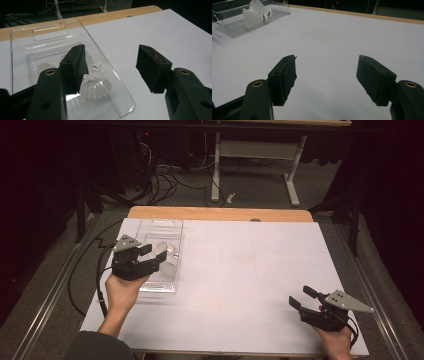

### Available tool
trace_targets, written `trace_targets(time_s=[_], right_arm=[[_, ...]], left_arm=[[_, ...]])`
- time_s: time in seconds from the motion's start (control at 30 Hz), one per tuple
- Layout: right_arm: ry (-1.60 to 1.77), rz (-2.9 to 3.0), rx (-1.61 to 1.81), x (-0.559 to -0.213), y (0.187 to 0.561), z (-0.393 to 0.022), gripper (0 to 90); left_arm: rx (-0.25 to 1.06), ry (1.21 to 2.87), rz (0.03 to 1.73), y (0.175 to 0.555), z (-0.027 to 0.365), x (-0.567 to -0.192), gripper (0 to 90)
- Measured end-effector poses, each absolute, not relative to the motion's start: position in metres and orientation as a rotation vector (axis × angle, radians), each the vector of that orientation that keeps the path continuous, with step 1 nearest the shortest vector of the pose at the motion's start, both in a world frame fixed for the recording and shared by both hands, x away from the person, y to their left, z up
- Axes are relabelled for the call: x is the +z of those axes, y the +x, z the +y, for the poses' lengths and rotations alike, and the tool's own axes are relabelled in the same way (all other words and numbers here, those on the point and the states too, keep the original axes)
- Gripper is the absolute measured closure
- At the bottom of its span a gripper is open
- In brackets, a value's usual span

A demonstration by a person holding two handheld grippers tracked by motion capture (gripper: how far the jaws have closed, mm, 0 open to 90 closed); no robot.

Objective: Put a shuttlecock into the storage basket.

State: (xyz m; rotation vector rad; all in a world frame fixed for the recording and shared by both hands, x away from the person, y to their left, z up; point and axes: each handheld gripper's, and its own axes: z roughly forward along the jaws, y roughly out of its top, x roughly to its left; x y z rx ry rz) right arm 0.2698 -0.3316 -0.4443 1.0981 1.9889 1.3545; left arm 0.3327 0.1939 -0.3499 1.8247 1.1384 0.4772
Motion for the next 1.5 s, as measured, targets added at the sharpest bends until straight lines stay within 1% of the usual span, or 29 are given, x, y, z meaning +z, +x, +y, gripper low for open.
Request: trace_targets(time_s=[0.8,1.5], right_arm=[[1.096,1.988,1.356,-0.444,0.270,-0.332,32.8],[1.098,1.988,1.356,-0.444,0.270,-0.332,32.7]], left_arm=[[0.516,1.806,1.122,0.318,0.198,-0.348,42.0],[0.511,1.775,1.139,0.307,0.206,-0.357,42.1]])
